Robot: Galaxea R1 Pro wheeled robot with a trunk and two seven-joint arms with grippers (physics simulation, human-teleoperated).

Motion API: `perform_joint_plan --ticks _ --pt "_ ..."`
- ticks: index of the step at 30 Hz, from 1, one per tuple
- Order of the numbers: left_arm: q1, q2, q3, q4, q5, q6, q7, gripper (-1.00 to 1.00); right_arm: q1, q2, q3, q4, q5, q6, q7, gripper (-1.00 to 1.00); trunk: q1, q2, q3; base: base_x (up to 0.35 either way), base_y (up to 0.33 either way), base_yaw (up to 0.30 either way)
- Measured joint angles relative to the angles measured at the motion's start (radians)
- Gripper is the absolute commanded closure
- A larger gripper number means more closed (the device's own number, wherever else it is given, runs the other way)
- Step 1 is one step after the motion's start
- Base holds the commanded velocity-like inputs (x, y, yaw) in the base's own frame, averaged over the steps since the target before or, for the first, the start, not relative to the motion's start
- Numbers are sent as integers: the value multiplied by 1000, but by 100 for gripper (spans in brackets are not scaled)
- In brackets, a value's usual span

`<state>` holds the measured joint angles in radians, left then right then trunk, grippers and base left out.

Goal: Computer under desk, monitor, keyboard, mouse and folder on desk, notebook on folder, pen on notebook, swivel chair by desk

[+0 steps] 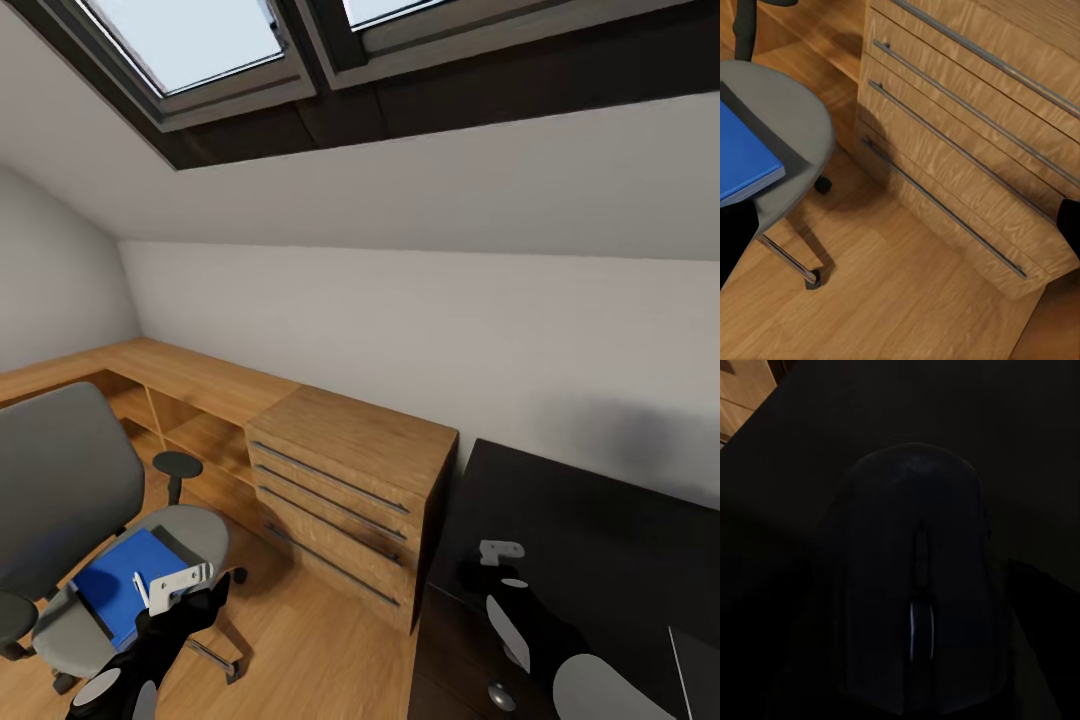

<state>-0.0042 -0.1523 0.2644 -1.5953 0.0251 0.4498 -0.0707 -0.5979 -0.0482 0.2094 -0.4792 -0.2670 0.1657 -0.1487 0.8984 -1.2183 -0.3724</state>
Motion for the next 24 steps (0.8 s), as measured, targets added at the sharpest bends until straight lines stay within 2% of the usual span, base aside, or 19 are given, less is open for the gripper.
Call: perform_joint_plan --ticks 24 --pt "0 0 1 0 0 0 -1 -100 0 1 0 0 4 -3 0 100 0 0 0 0 0 0"
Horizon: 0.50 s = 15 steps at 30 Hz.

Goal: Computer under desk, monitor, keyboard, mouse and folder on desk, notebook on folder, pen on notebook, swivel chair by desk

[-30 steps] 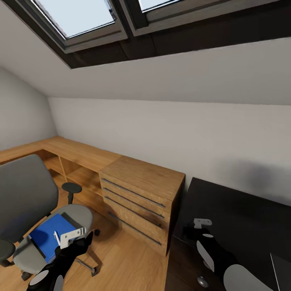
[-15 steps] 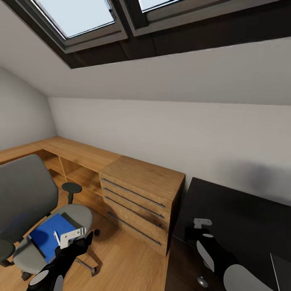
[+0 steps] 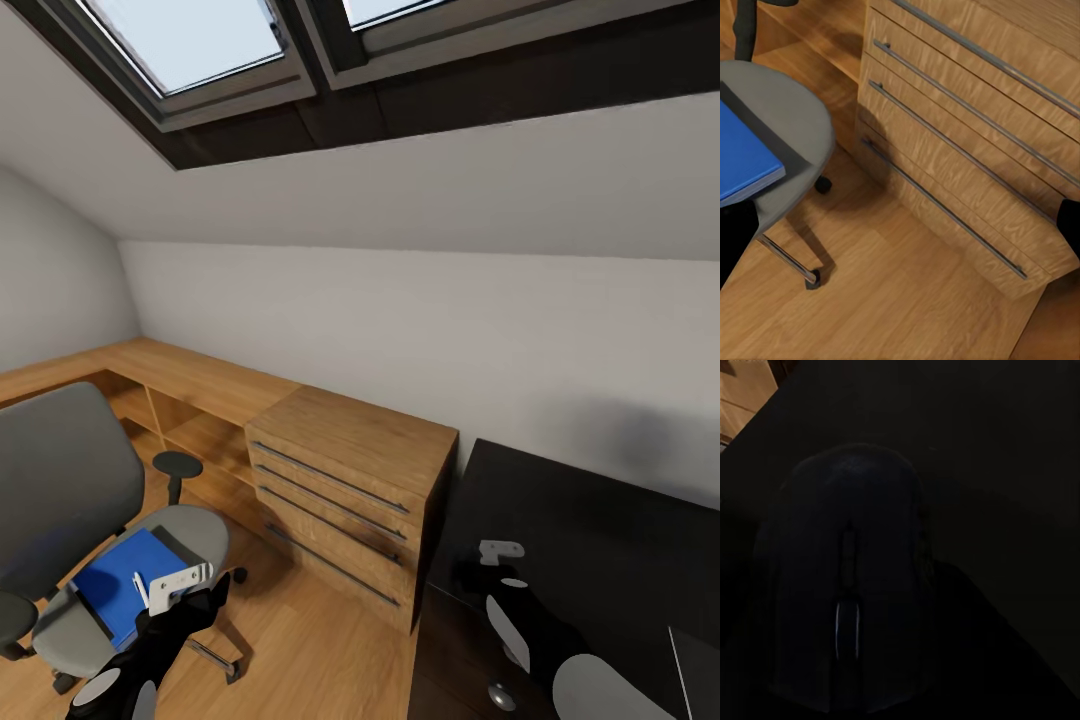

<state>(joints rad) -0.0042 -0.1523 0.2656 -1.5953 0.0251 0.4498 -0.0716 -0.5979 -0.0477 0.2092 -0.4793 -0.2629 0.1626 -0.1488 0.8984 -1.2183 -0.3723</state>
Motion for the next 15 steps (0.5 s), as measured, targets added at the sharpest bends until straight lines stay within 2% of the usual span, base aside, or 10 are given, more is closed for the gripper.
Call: perform_joint_plan --ticks 11,15 --pt "0 0 0 1 0 0 0 -100 0 -1 0 -6 1 -1 2 100 0 0 0 0 0 0" --pt "0 1 0 1 0 0 0 -100 0 -3 0 -23 2 -3 3 100 -15 28 12 0 0 0"
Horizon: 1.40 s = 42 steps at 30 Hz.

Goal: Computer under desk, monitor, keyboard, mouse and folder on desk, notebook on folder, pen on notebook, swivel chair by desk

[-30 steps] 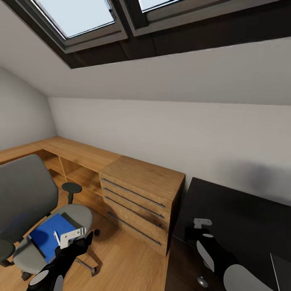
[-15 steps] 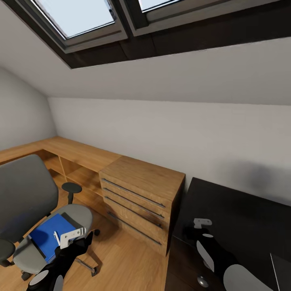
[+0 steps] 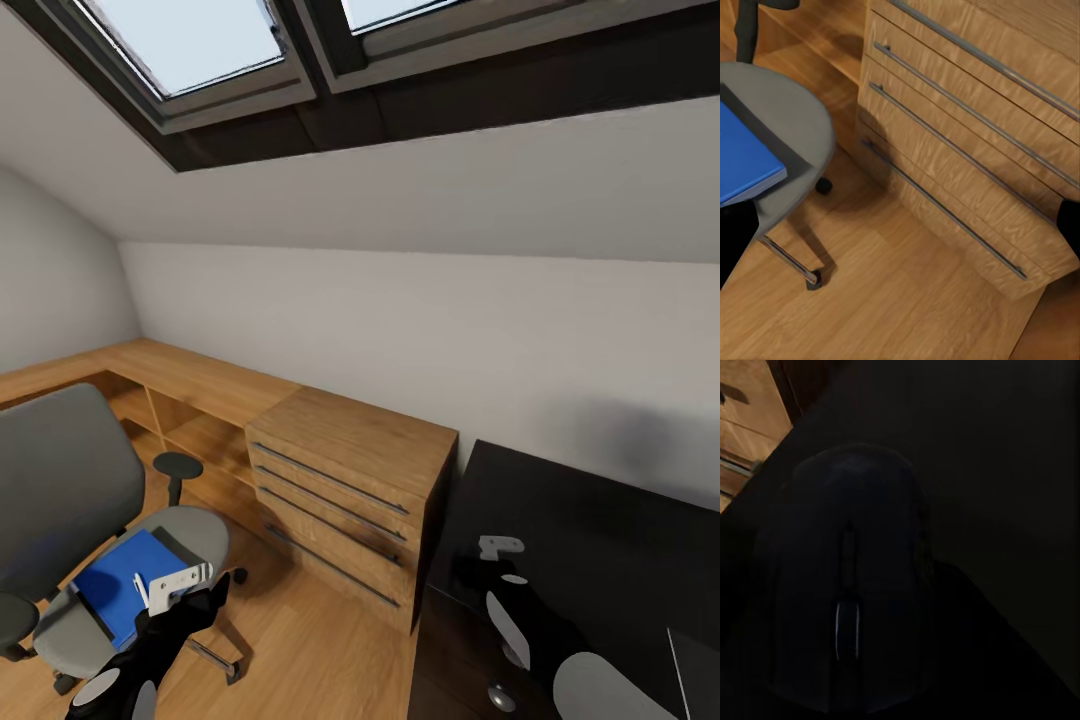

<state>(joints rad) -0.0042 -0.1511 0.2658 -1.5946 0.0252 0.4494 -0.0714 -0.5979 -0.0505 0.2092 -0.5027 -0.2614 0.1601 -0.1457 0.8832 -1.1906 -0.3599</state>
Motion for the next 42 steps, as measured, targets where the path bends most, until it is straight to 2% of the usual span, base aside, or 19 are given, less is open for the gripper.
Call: perform_joint_plan --ticks 2,9,12,14,15,16,17,20,23,25,26,31,33,34,37,38,39,40,42 --pt "0 0 1 0 0 -1 0 -100 0 -3 0 -37 1 1 -1 100 -8 14 6 0 0 0" --pt "0 0 3 5 -3 -1 1 -100 7 -43 1 -200 -5 26 -2 100 -35 63 28 0 0 0" --pt "0 -1 3 9 -4 0 1 -100 47 -74 -2 -364 -60 131 -6 100 -46 84 38 0 0 0" --pt "0 -1 3 12 -4 0 1 -100 71 -87 -9 -428 -88 164 -10 100 -54 98 44 0 0 0" --pt "0 -1 2 19 -5 0 1 -100 98 -99 -17 -493 -114 192 -18 100 -58 105 47 0 0 0" --pt "0 -1 2 31 -5 0 1 -100 129 -108 -25 -563 -135 219 -35 100 -61 112 50 0 0 0" --pt "0 -1 3 74 -7 0 1 -100 201 -119 -47 -728 -163 292 -116 100 -65 119 53 0 0 0" --pt "0 1 3 139 -8 -6 0 -100 263 -122 -63 -868 -176 338 -204 100 -77 140 63 0 0 0" --pt "2 19 5 272 -11 -33 -1 -100 367 -122 -73 -1031 -217 364 -307 100 -88 161 72 0 0 0" --pt "13 30 5 309 -11 -70 -2 -100 381 -122 -73 -1050 -227 367 -319 100 -96 175 78 0 0 0" --pt "24 36 4 352 -12 -121 -3 -100 388 -122 -73 -1059 -232 369 -325 100 -100 182 81 0 0 0" --pt "36 41 -4 462 -32 -253 -4 -100 394 -120 -73 -1067 -237 366 -329 100 -119 217 97 -8 0 0" --pt "37 42 -5 484 -44 -274 -4 -100 395 -119 -73 -1068 -237 364 -329 100 -126 231 104 -192 0 0" --pt "38 43 -5 548 -58 -293 -4 -100 395 -109 -74 -1069 -239 362 -330 100 -130 238 107 -303 0 0" --pt "38 43 -5 570 -61 -296 -4 -100 395 -107 -74 -1069 -238 362 -331 100 -141 259 116 -239 0 -69" --pt "38 78 -5 721 -65 -297 1 -100 395 -106 -77 -1069 -237 360 -331 100 -146 266 120 -54 0 -232" --pt "38 86 -6 823 -66 -298 2 -100 395 -106 -77 -1069 -237 358 -331 100 -150 273 123 -28 0 -254" --pt "29 96 -7 867 -66 -299 3 -100 395 -107 -78 -1069 -237 356 -331 100 -153 280 127 -18 0 -262" --pt "16 103 -7 900 -65 -301 3 -100 395 -107 -78 -1069 -237 355 -331 100 -157 288 131 -9 0 -269"
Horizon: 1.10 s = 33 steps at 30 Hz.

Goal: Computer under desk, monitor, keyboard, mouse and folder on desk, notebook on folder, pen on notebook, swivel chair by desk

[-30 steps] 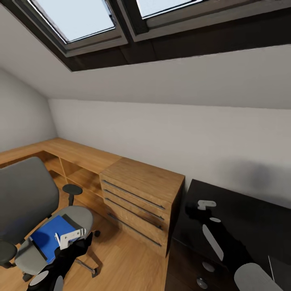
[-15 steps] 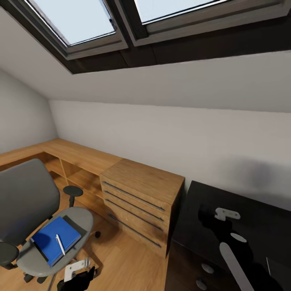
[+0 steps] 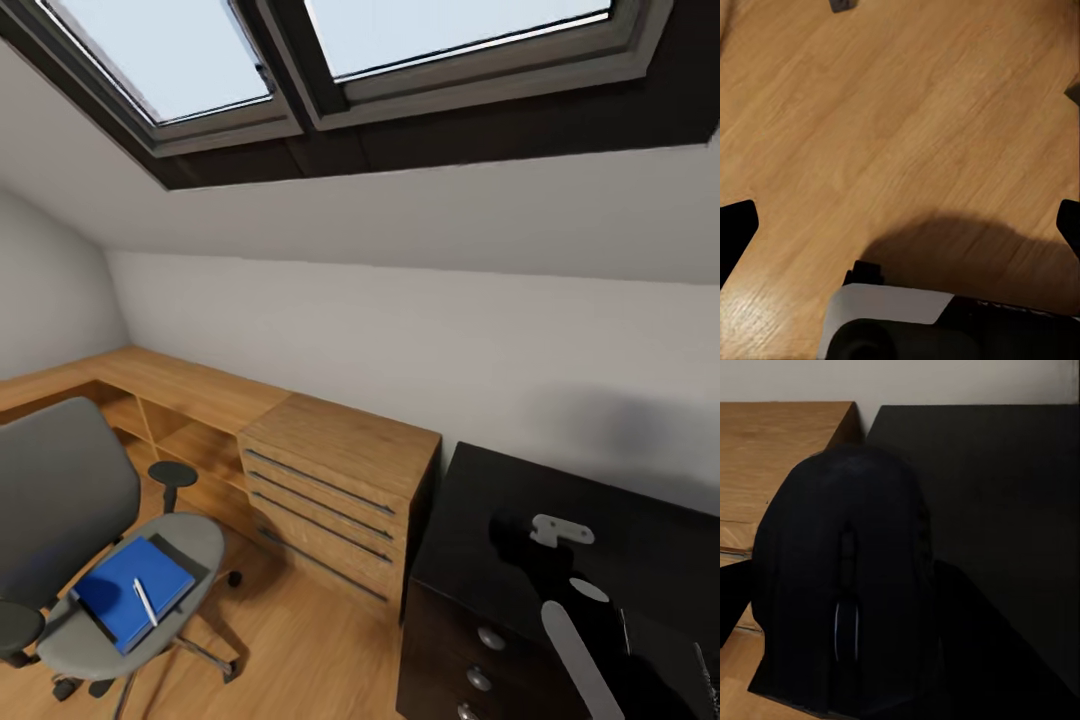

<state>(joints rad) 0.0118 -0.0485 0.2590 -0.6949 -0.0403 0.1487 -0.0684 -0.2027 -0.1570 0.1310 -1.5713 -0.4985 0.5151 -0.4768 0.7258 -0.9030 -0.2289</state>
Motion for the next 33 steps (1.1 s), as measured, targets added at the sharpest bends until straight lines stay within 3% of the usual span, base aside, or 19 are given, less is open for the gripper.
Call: perform_joint_plan --ticks 2,3,9,20,27,33 --pt "-11 5 0 25 1 -19 0 -100 0 0 -3 0 0 -2 0 100 0 0 1 -2 0 -277" --pt "-14 7 -2 36 2 -118 -1 -100 0 1 -29 2 2 -2 0 100 0 0 2 -1 0 -281" --pt "-15 7 -1 77 3 -191 -2 -100 0 2 -59 3 0 -18 0 100 1 0 3 -173 0 -288" --pt "-15 7 -3 87 2 -196 -3 -100 0 0 -66 4 3 -24 0 100 0 0 3 -279 -132 -61" --pt "-15 3 -5 87 2 -197 -3 -100 0 -1 -71 8 3 -25 1 100 0 0 3 -79 -76 -175" --pt "-15 3 -5 87 1 -198 -3 -100 0 -2 -100 9 3 -24 2 100 0 0 3 -11 -10 -269"
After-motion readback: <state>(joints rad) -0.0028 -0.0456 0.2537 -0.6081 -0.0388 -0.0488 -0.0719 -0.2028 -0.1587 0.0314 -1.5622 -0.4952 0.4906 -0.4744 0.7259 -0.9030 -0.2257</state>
